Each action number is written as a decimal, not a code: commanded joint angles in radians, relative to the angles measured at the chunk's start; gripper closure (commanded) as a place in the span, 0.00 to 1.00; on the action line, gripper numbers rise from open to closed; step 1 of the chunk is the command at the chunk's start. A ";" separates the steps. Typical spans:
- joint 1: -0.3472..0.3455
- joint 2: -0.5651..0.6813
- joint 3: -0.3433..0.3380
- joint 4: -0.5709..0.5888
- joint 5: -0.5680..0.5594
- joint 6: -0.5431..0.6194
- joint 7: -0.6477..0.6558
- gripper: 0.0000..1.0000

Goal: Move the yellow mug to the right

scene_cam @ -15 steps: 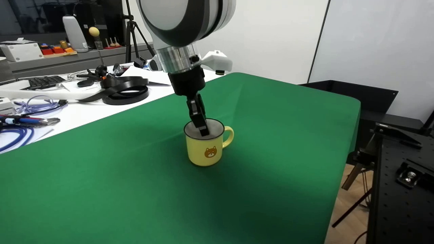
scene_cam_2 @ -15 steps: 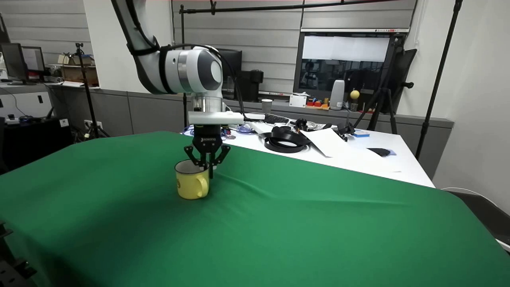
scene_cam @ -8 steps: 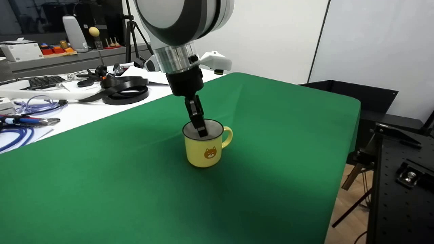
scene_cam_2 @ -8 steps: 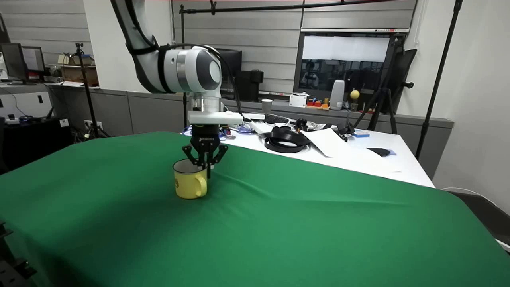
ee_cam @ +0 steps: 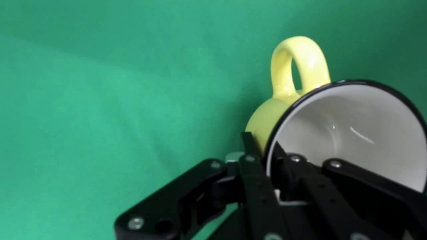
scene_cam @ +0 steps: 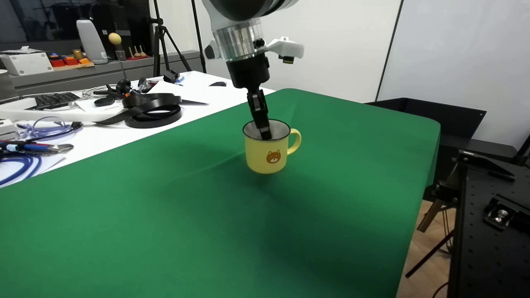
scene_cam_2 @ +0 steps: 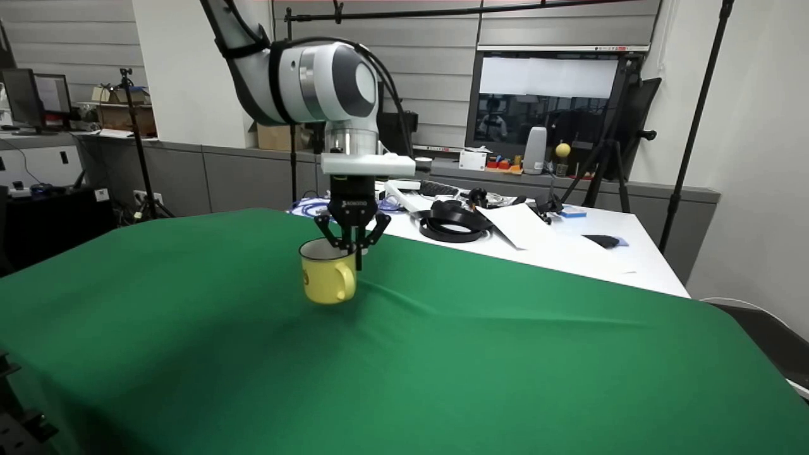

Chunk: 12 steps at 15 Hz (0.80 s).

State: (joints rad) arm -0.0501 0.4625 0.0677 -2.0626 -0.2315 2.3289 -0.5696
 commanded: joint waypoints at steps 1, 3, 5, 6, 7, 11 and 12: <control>-0.039 -0.081 -0.021 -0.056 0.031 -0.042 0.013 0.97; -0.065 -0.075 -0.034 -0.056 0.057 -0.058 0.002 0.97; -0.090 -0.058 -0.047 -0.053 0.080 -0.065 -0.004 0.97; -0.100 -0.051 -0.054 -0.055 0.087 -0.066 -0.003 0.97; -0.111 -0.043 -0.058 -0.055 0.094 -0.068 -0.006 0.97; -0.134 -0.016 -0.069 -0.052 0.111 -0.067 -0.004 0.97; -0.137 -0.011 -0.070 -0.052 0.110 -0.065 -0.003 0.97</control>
State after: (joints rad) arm -0.1805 0.4532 0.0016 -2.1212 -0.1350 2.2819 -0.5746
